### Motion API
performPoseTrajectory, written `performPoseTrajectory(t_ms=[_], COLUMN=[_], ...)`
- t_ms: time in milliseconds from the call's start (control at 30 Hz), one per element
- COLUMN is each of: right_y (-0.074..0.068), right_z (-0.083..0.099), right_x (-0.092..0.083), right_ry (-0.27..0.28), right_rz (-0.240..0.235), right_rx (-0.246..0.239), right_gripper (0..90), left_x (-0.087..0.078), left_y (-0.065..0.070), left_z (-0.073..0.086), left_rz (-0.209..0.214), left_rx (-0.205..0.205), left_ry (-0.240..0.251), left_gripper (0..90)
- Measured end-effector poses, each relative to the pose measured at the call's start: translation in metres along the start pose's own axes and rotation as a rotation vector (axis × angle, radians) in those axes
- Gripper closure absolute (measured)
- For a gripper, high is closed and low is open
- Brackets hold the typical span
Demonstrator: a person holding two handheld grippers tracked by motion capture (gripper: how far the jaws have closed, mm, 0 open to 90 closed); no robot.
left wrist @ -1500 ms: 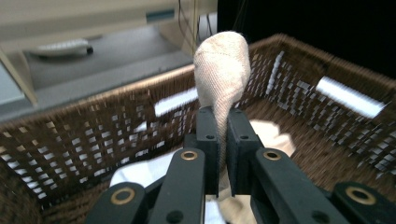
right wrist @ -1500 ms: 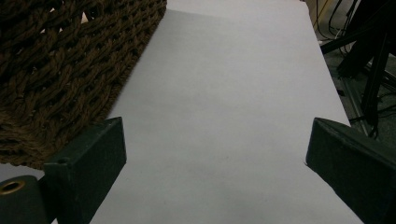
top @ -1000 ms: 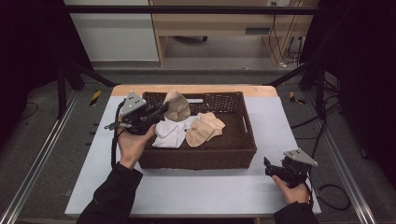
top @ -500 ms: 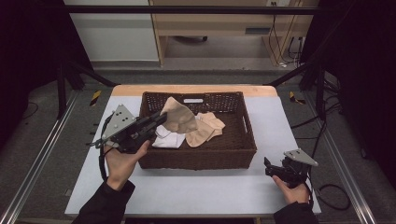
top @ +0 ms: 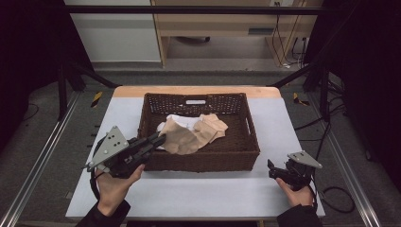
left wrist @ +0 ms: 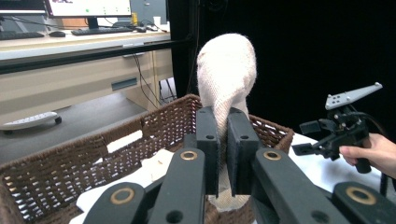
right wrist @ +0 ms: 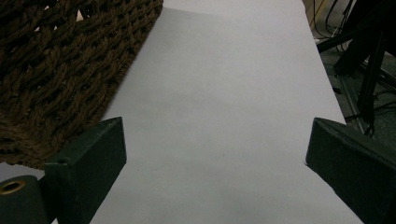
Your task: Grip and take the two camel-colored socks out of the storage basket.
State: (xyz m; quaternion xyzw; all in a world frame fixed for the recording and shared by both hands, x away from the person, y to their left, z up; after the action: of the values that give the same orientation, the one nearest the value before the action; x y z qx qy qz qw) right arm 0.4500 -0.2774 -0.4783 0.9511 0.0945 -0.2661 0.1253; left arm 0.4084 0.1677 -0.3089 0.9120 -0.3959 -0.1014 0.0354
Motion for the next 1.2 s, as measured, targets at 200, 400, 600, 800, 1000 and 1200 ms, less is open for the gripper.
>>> performPoseTrajectory(t_ms=[200, 400, 600, 800, 1000, 1200], right_y=[0.001, 0.001, 0.001, 0.001, 0.001, 0.001], right_z=[0.000, 0.000, 0.000, 0.000, 0.000, 0.000], right_x=[-0.001, 0.000, 0.000, 0.000, 0.000, 0.000], right_ry=[0.003, 0.002, -0.002, -0.004, -0.005, -0.005], right_rz=[0.005, 0.007, 0.008, 0.010, 0.012, 0.011], right_rx=[-0.002, 0.002, 0.000, 0.002, 0.002, 0.001], right_gripper=[5.3, 5.4, 5.5, 5.9, 5.9, 5.9], left_x=[-0.008, -0.011, -0.008, -0.003, 0.006, 0.014], left_y=[0.007, 0.011, 0.012, 0.015, 0.013, 0.010], left_z=[0.013, 0.028, 0.048, 0.072, 0.096, 0.124], left_rz=[0.016, 0.036, 0.055, 0.059, 0.049, 0.044], left_rx=[0.003, -0.010, -0.042, -0.059, -0.069, -0.096], left_ry=[-0.032, -0.067, -0.129, -0.199, -0.279, -0.358], left_gripper=[84.5, 84.5, 84.5, 84.5, 84.5, 84.5])
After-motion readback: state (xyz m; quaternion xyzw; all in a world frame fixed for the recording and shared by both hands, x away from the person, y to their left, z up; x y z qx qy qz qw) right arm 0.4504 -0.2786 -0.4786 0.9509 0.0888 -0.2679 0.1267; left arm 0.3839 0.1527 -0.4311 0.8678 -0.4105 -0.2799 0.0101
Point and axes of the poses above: each handheld gripper's, and its own axes: x roughly forward along the jaws, z roughly out of its underside, y roughly to its right, the point moved 3 cm from there along x, roughly forward along the jaws, and after that the axes turned 9 degrees about -x, right-handed, at the moved point
